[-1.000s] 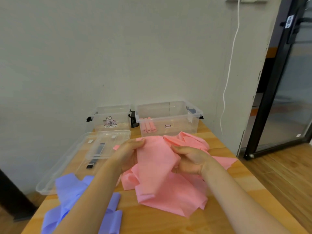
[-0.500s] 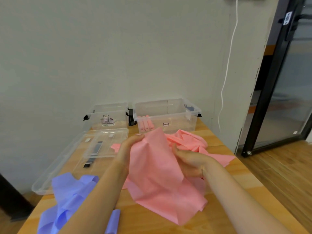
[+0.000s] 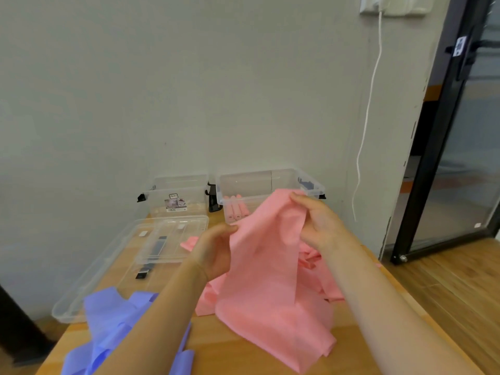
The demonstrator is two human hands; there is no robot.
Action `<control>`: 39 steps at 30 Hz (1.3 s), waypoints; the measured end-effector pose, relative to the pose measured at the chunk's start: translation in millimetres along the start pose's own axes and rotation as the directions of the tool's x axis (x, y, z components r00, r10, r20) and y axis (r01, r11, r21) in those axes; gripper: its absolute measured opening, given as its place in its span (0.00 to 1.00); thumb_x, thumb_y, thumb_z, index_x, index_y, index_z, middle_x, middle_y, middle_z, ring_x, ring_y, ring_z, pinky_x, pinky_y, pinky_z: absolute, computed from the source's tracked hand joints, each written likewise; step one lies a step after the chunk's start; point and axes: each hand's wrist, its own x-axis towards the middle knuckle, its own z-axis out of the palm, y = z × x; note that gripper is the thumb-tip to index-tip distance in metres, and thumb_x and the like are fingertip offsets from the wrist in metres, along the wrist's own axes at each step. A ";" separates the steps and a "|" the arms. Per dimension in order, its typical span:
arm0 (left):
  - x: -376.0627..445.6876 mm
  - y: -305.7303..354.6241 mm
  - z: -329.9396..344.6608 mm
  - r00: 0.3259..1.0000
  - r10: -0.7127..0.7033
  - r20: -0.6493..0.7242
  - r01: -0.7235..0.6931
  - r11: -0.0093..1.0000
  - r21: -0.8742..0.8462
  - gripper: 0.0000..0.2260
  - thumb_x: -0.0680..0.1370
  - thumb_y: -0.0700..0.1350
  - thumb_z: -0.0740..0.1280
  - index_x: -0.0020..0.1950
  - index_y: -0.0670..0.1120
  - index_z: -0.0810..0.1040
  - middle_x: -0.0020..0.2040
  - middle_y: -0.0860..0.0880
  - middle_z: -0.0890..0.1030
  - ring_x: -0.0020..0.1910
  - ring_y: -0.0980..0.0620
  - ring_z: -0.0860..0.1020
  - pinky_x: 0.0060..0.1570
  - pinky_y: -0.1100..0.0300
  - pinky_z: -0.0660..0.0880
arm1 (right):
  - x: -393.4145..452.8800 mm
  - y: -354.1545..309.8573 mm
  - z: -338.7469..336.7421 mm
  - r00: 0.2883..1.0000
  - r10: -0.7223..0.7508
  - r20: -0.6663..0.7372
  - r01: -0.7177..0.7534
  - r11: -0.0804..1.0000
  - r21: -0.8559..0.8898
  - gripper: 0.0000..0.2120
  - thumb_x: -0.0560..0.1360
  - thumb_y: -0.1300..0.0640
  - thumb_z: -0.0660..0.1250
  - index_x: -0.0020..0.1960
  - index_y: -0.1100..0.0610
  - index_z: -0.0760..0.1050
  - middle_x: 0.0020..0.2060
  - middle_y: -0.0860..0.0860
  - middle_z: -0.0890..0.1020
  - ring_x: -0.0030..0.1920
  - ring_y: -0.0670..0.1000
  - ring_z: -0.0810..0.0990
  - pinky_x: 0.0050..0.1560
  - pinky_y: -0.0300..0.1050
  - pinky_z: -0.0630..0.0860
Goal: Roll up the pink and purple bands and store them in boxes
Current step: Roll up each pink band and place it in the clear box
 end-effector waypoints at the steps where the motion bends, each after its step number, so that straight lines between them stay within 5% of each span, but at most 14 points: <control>1: 5.8 -0.6 -1.7 1.000 0.008 0.012 -0.008 1.000 -0.018 0.30 0.43 0.43 0.81 0.44 0.39 0.84 0.38 0.40 0.82 0.35 0.45 0.82 0.34 0.58 0.79 | 5.1 -4.8 2.1 0.998 -0.049 -0.034 0.047 0.998 -0.041 0.09 0.74 0.67 0.64 0.36 0.61 0.78 0.29 0.54 0.82 0.30 0.49 0.81 0.35 0.40 0.80; 6: 35.3 0.8 4.5 0.997 -0.036 -0.070 0.033 0.999 -0.042 0.23 0.64 0.52 0.75 0.54 0.40 0.81 0.53 0.42 0.82 0.49 0.48 0.81 0.49 0.56 0.78 | 18.1 -20.5 12.8 0.924 -0.359 -0.128 0.258 0.837 -0.483 0.12 0.70 0.70 0.69 0.37 0.57 0.69 0.32 0.53 0.75 0.33 0.50 0.74 0.36 0.42 0.71; 8: 52.6 10.8 9.1 0.984 -0.004 -0.175 0.001 1.000 -0.013 0.31 0.64 0.49 0.76 0.65 0.42 0.74 0.65 0.45 0.75 0.58 0.50 0.77 0.57 0.54 0.74 | 16.8 -32.4 21.7 0.919 -0.388 -0.075 0.280 0.773 -0.569 0.12 0.71 0.70 0.68 0.41 0.55 0.70 0.36 0.54 0.76 0.34 0.50 0.74 0.35 0.41 0.71; 11: 68.2 56.8 32.3 0.980 0.154 -0.123 -0.136 0.981 0.138 0.10 0.72 0.45 0.65 0.45 0.43 0.84 0.46 0.45 0.84 0.43 0.52 0.82 0.47 0.59 0.77 | 18.5 -65.9 40.4 0.888 -0.458 0.052 0.379 0.661 -0.648 0.13 0.71 0.70 0.67 0.49 0.54 0.72 0.41 0.57 0.79 0.37 0.53 0.77 0.40 0.45 0.74; 12: 73.2 79.8 43.9 0.974 0.208 -0.086 -0.189 0.963 0.194 0.13 0.75 0.44 0.61 0.41 0.44 0.85 0.41 0.47 0.84 0.39 0.52 0.82 0.42 0.61 0.77 | 18.9 -81.2 49.5 0.871 -0.480 0.104 0.427 0.634 -0.645 0.14 0.72 0.70 0.66 0.52 0.55 0.73 0.41 0.56 0.79 0.37 0.52 0.77 0.39 0.45 0.74; 16: 72.6 151.9 86.1 0.910 0.414 0.028 -0.410 0.888 0.207 0.09 0.76 0.44 0.62 0.46 0.44 0.81 0.38 0.48 0.83 0.37 0.52 0.81 0.42 0.60 0.76 | 17.9 -131.6 86.0 0.811 -0.509 0.289 0.584 0.676 -0.449 0.12 0.76 0.69 0.60 0.47 0.53 0.73 0.41 0.49 0.79 0.38 0.45 0.78 0.38 0.39 0.76; 21: 77.8 138.1 71.3 0.957 0.289 -0.033 -0.276 0.938 0.209 0.17 0.76 0.54 0.61 0.51 0.42 0.79 0.46 0.43 0.82 0.44 0.45 0.81 0.46 0.54 0.76 | 27.7 -112.6 73.7 0.898 -0.348 0.271 0.428 0.835 -0.346 0.10 0.77 0.66 0.60 0.49 0.52 0.73 0.33 0.45 0.80 0.32 0.45 0.77 0.36 0.40 0.74; 26: 72.2 152.8 79.2 0.946 0.323 -0.018 -0.299 0.896 0.329 0.13 0.80 0.46 0.57 0.47 0.42 0.79 0.38 0.46 0.83 0.38 0.50 0.81 0.43 0.58 0.75 | 23.6 -107.3 66.0 0.936 -0.303 0.182 0.346 0.890 -0.297 0.03 0.78 0.60 0.61 0.47 0.55 0.74 0.35 0.50 0.79 0.29 0.45 0.79 0.29 0.37 0.76; 30: 61.6 169.6 93.7 0.919 0.392 0.049 -0.385 0.860 0.334 0.13 0.76 0.45 0.61 0.40 0.45 0.84 0.36 0.48 0.83 0.36 0.53 0.81 0.40 0.62 0.77 | 18.6 -114.1 71.5 0.988 0.030 0.153 0.021 0.946 -0.324 0.25 0.78 0.40 0.54 0.44 0.60 0.76 0.33 0.53 0.83 0.31 0.50 0.82 0.30 0.40 0.79; 33: 51.0 139.7 84.8 0.949 0.312 0.052 -0.310 0.884 0.349 0.10 0.68 0.47 0.64 0.39 0.46 0.85 0.37 0.48 0.83 0.35 0.53 0.81 0.39 0.62 0.78 | 19.0 -93.3 62.9 0.949 0.220 0.226 -0.119 0.913 -0.391 0.30 0.74 0.34 0.53 0.45 0.59 0.81 0.38 0.53 0.83 0.38 0.51 0.83 0.43 0.43 0.79; 35: 42.5 113.2 73.7 0.964 0.264 0.017 -0.256 0.916 0.308 0.11 0.67 0.47 0.64 0.38 0.45 0.85 0.37 0.47 0.83 0.36 0.52 0.81 0.37 0.62 0.78 | 18.4 -77.0 56.6 0.952 0.215 0.217 -0.133 0.931 -0.340 0.26 0.76 0.41 0.58 0.42 0.61 0.83 0.40 0.55 0.83 0.40 0.53 0.83 0.49 0.47 0.77; 39: 27.8 71.8 48.9 0.969 0.230 -0.087 -0.212 0.961 0.179 0.13 0.73 0.45 0.63 0.35 0.44 0.85 0.35 0.47 0.83 0.34 0.52 0.81 0.36 0.62 0.78 | 23.4 -47.4 43.9 0.996 0.087 -0.006 -0.087 0.990 -0.115 0.06 0.75 0.64 0.63 0.41 0.60 0.77 0.28 0.53 0.81 0.28 0.48 0.81 0.30 0.40 0.79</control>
